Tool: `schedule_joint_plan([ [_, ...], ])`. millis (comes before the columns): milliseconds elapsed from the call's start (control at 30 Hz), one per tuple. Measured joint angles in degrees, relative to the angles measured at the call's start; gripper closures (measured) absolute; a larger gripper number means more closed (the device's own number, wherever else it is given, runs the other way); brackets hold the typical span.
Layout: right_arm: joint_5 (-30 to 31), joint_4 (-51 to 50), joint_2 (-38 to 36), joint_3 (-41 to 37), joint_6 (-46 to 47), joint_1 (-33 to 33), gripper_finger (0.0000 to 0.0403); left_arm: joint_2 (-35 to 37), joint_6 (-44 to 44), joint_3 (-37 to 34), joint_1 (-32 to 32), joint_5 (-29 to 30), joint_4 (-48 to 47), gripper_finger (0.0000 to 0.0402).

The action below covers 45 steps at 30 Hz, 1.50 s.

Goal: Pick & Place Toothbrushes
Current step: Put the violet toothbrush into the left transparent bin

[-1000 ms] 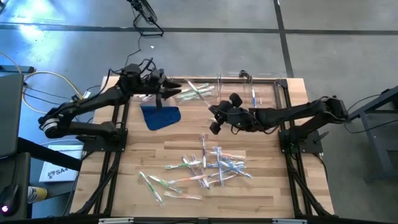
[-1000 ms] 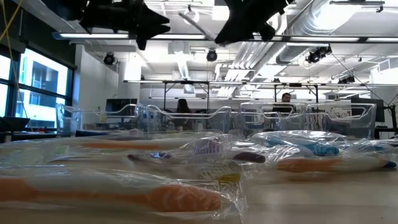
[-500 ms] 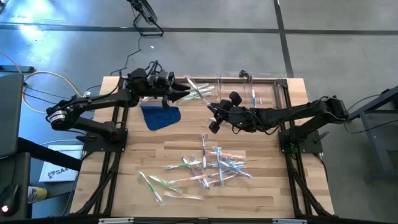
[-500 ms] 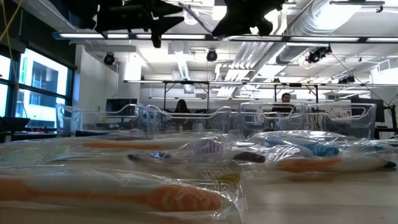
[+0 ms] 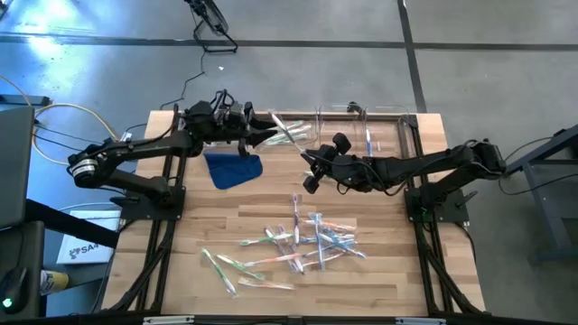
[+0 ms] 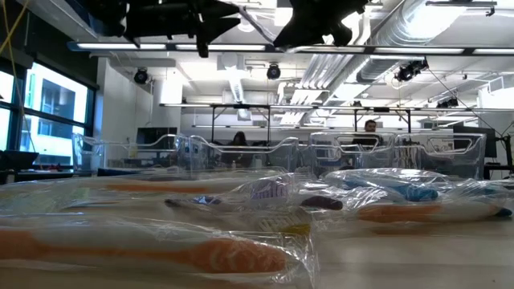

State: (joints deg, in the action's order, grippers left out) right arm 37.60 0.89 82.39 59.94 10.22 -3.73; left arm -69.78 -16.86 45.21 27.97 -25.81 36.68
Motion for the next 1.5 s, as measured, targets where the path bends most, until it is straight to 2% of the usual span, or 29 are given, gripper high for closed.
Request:
schedule_joint_plan([
  [500,-0.1,-0.2,0.0,0.0,0.0,0.0,0.0366,-1.3,0.1,0.0,-1.2,5.8,1.8,0.0274],
  [800,-0.2,-0.3,0.0,0.0,0.0,0.0,0.0366,-4.7,-1.8,0.0,-1.5,5.4,6.8,0.0274],
  [1100,-0.1,-0.3,0.0,0.0,0.0,0.1,0.0366,-4.8,-3.4,0.2,-1.5,3.7,10.7,0.0274],
  [1400,-0.2,-0.5,0.0,0.0,0.0,0.1,0.0366,-5.9,-0.4,4.5,-4.3,4.9,4.6,0.0274],
  [1500,-0.2,-0.5,0.0,0.0,-0.1,0.1,0.0378,-7.0,0.7,5.3,-5.1,5.7,3.5,0.0274],
])
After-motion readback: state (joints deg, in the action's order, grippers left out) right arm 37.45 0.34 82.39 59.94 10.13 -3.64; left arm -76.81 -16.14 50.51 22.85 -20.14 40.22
